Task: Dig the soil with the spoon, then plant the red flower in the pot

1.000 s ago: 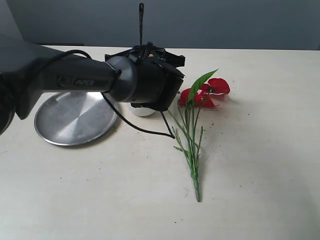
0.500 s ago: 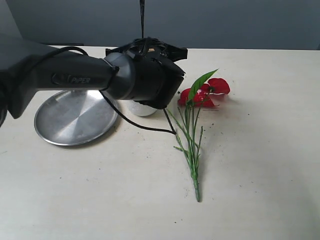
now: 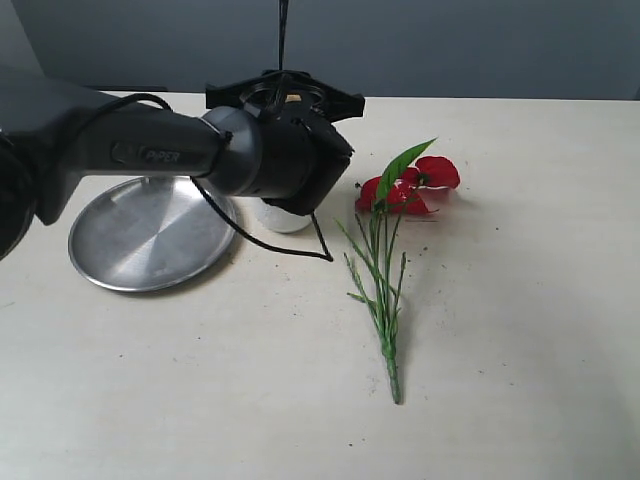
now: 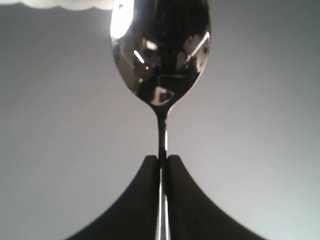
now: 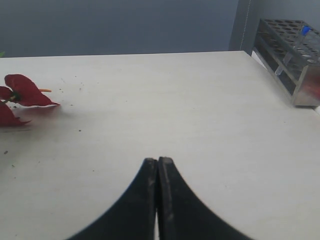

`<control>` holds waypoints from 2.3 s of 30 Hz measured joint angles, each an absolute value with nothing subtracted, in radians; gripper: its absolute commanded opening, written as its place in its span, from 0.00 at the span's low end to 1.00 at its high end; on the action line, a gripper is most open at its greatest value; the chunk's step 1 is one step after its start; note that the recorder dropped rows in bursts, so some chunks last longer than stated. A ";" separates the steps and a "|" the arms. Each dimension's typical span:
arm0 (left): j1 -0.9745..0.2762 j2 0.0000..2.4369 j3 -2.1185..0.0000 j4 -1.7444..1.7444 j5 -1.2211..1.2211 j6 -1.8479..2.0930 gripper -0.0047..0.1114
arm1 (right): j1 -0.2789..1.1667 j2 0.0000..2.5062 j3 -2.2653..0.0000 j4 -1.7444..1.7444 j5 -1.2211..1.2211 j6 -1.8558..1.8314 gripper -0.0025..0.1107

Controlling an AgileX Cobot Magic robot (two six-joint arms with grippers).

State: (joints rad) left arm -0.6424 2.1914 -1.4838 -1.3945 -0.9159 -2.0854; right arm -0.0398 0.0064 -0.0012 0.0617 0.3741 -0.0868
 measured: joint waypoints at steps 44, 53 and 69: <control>-0.680 2.187 -1.483 -1.533 -0.892 -1.970 0.04 | -0.040 0.006 -0.001 0.062 0.374 -0.087 0.02; -0.695 2.154 -1.483 -1.553 -0.901 -1.946 0.04 | -0.040 0.006 -0.001 0.062 0.374 -0.087 0.02; -0.697 2.106 -1.483 -1.572 -0.889 -1.838 0.04 | -0.040 0.006 -0.001 0.062 0.374 -0.087 0.02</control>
State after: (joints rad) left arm -0.6968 2.1063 -1.4831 -1.5724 -0.8892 -1.8382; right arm -0.0398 0.0064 -0.0012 0.0617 0.3741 -0.0868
